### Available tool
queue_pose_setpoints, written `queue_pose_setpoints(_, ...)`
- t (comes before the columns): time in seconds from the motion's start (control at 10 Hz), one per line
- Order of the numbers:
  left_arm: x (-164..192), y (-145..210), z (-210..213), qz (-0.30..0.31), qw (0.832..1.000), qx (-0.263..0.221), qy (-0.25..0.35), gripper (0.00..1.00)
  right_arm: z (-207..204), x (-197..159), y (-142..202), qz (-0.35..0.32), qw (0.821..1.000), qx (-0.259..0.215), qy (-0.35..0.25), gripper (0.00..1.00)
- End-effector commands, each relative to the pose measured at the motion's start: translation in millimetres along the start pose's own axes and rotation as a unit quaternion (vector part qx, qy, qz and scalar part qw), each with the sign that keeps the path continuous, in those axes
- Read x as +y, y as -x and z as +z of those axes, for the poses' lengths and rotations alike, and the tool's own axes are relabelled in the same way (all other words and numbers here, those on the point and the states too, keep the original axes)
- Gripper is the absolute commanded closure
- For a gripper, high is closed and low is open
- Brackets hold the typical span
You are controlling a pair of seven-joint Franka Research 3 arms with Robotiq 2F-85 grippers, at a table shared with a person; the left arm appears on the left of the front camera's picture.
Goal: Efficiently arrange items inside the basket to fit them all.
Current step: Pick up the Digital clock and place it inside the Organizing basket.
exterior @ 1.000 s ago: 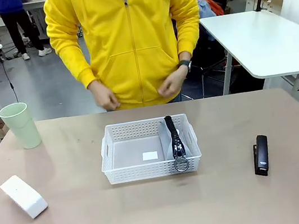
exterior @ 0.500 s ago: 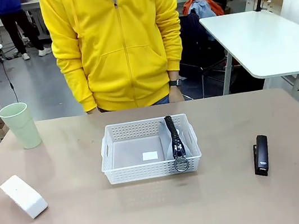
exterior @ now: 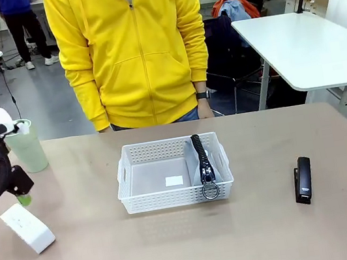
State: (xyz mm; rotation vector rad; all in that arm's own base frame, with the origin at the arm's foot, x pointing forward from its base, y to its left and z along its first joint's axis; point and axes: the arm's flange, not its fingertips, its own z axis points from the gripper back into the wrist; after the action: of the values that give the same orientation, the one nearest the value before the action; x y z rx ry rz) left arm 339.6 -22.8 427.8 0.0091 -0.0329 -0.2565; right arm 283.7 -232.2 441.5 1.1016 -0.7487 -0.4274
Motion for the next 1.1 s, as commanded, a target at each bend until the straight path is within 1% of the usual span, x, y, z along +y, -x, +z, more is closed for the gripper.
queue_pose_setpoints(0.0, 8, 2, 1, 0.034, 0.998, 0.041, 0.045, 0.00, 0, 1, -3, 0.001, 1.000, -0.006, -0.009, 0.00)
queue_pose_setpoints(0.1, 11, 0, 7, 0.084, 0.994, 0.025, 0.058, 0.00, 0, 1, -3, 0.001, 1.000, -0.006, -0.009, 0.00)
queue_pose_setpoints(0.2, 2, 3, -9, 0.007, 0.999, 0.026, 0.017, 0.00, 0, 1, -3, 0.001, 1.000, -0.006, -0.009, 0.00)
queue_pose_setpoints(0.8, 2, 3, -9, 0.007, 0.999, 0.026, 0.017, 0.00, 0, 1, -3, 0.001, 1.000, -0.006, -0.009, 0.00)
queue_pose_setpoints(0.9, 1, -1, -7, -0.005, 0.999, 0.029, 0.026, 0.00, 0, 1, -3, 0.001, 1.000, -0.006, -0.009, 0.00)
queue_pose_setpoints(1.0, -8, 2, -7, 0.082, 0.994, 0.044, 0.055, 0.00, 0, 1, -3, 0.001, 1.000, -0.006, -0.009, 0.00)
